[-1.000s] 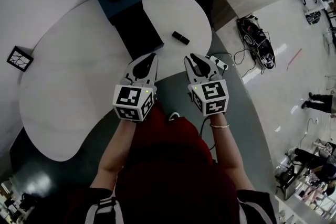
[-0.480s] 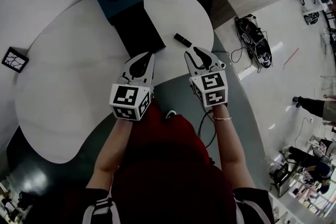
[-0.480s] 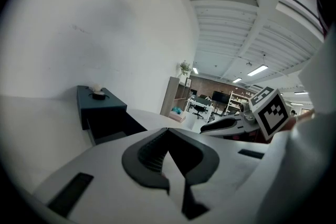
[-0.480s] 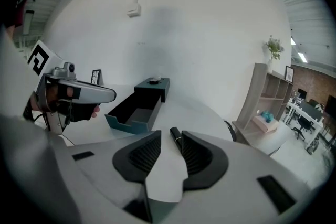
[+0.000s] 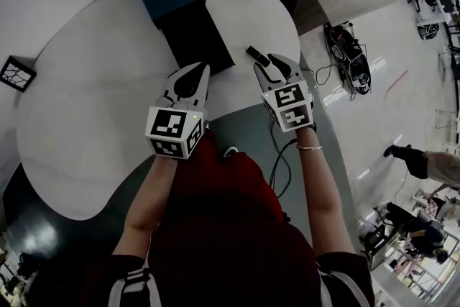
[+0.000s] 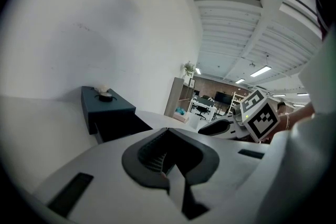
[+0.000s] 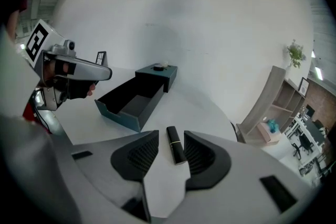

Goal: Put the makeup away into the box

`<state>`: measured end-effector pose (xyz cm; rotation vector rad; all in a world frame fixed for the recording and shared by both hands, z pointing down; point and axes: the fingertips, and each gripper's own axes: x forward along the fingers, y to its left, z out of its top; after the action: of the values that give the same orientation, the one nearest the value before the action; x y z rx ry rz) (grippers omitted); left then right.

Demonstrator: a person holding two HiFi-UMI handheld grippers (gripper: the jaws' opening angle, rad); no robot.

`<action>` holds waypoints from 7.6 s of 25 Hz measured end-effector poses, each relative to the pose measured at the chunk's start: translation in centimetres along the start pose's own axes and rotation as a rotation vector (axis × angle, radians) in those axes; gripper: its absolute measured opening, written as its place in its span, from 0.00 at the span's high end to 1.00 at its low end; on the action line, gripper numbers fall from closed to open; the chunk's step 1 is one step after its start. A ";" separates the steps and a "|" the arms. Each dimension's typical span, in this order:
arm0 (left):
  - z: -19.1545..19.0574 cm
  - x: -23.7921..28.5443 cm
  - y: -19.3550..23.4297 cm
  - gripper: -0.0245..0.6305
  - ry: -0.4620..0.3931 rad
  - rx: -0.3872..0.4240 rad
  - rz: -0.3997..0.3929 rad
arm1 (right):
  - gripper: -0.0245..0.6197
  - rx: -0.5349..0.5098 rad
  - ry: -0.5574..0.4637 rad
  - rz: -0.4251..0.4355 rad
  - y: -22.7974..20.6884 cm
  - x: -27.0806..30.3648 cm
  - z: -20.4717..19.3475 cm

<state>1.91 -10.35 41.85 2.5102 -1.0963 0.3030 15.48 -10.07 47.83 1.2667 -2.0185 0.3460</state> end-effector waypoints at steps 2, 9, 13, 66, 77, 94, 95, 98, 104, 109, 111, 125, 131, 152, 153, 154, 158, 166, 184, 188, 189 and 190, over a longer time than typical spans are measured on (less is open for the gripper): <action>0.1 0.1 0.5 0.93 0.002 -0.003 0.005 | 0.74 -0.039 0.028 0.008 0.0 0.8 -0.2; 0.4 0.7 1.6 0.93 0.007 -0.017 0.013 | 0.73 -0.090 0.119 0.044 -0.4 2.8 -1.0; 0.4 0.9 2.2 0.93 0.006 -0.027 0.017 | 0.73 -0.097 0.155 0.068 -0.3 3.6 -1.3; 1.5 -2.5 4.3 0.93 -0.054 -0.019 0.084 | 0.81 -0.013 0.061 0.067 2.2 0.1 6.5; 1.9 -4.6 6.6 0.93 -0.083 -0.045 0.145 | 0.81 -0.085 0.010 0.142 6.9 3.0 12.0; 2.5 -4.4 10.6 0.93 -0.089 -0.059 0.156 | 0.81 -0.025 0.075 0.085 8.9 8.5 13.7; 2.5 -4.3 10.7 0.93 -0.090 -0.061 0.154 | 0.81 -0.023 0.081 0.081 9.0 8.8 13.6; 2.6 -3.8 11.1 0.93 -0.087 -0.069 0.144 | 0.81 -0.009 0.095 0.059 9.2 9.5 13.6; 2.5 -2.5 11.8 0.93 -0.069 -0.084 0.133 | 0.81 0.014 0.121 0.041 9.2 10.8 13.9; 2.0 -2.0 12.9 0.93 -0.060 -0.112 0.144 | 0.81 0.011 0.153 0.039 9.3 11.9 13.5; 1.8 -1.8 13.3 0.93 -0.060 -0.122 0.150 | 0.81 0.004 0.165 0.039 9.3 12.3 13.3; 1.5 -1.3 14.9 0.93 -0.059 -0.142 0.185 | 0.81 -0.032 0.226 0.064 10.0 14.2 12.0; 1.4 -1.2 14.9 0.93 -0.055 -0.141 0.201 | 0.81 -0.040 0.240 0.072 10.5 14.6 11.4; 1.4 -1.4 14.8 0.93 -0.051 -0.138 0.211 | 0.78 0.029 0.204 0.110 10.7 14.5 11.6; 1.5 -1.4 14.8 0.93 -0.051 -0.137 0.211 | 0.78 0.027 0.201 0.113 10.8 14.4 11.6; 1.5 -1.4 14.8 0.93 -0.051 -0.135 0.210 | 0.78 0.025 0.198 0.115 10.8 14.3 11.7; 1.6 -1.4 14.5 0.93 -0.050 -0.122 0.201 | 0.78 0.023 0.179 0.104 10.6 13.5 12.1; 1.9 -1.8 13.5 0.93 -0.050 -0.097 0.191 | 0.78 0.076 0.072 0.094 9.8 10.7 14.3; 3.6 -3.8 10.8 0.93 -0.090 -0.043 0.232 | 0.85 0.139 -0.172 0.172 9.7 3.4 15.5; 3.7 -4.1 9.9 0.93 -0.095 -0.042 0.248 | 0.88 0.137 -0.193 0.185 9.5 2.3 15.2; 3.8 -4.2 9.7 0.93 -0.097 -0.041 0.251 | 0.88 0.140 -0.201 0.188 9.4 2.0 15.1; 3.9 -4.2 9.5 0.93 -0.099 -0.039 0.254 | 0.89 0.143 -0.209 0.190 9.3 1.7 15.1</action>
<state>-7.76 -15.13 39.36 2.3745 -1.4501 0.2248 0.52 -15.25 39.69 1.2429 -2.3362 0.4712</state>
